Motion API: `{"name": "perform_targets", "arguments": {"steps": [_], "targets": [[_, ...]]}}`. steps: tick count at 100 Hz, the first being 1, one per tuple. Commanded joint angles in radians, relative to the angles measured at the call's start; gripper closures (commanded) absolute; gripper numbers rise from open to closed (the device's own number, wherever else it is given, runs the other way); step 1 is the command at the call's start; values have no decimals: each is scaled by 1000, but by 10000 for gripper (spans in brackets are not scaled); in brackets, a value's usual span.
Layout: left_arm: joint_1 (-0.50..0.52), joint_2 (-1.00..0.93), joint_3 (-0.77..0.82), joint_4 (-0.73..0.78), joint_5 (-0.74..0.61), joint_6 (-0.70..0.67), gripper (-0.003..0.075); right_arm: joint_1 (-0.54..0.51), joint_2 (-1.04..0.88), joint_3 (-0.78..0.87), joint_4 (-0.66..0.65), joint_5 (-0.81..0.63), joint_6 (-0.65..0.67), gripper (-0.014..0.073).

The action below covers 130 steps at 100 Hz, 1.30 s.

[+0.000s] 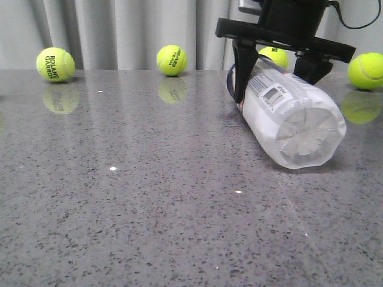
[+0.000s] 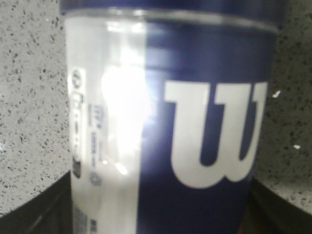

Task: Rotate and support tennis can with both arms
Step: 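Close the right gripper on the can and lift it, swinging it sideways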

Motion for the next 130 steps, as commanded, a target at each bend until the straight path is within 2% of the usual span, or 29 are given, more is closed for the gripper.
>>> {"name": "perform_targets", "arguments": {"steps": [1, 11, 26, 36, 53, 83, 109, 115, 130], "targets": [[3, -33, 45, -10, -80, -12, 740, -2, -47, -38, 7, -30, -17, 343], [3, -33, 45, -10, -80, -12, 740, 5, -49, -72, 7, -13, -62, 379], [3, -33, 45, -10, -80, -12, 740, 29, -49, -168, 7, 3, -141, 380], [3, -33, 45, -10, -80, -12, 740, 52, -49, -240, 7, 4, -244, 380], [3, -33, 45, -10, -80, -12, 740, 104, -49, -320, 7, 21, -544, 380], [3, -33, 45, -10, -80, -12, 740, 175, -45, -321, 7, 51, -1035, 380], [3, -33, 45, -10, -80, -12, 740, 197, -25, -320, 7, 111, -1366, 380], [3, -33, 45, -10, -80, -12, 740, 198, -12, -320, 6, 133, -1406, 380], [3, -33, 45, -10, -80, -12, 740, 198, 18, -317, 6, 143, -1408, 380]]}}
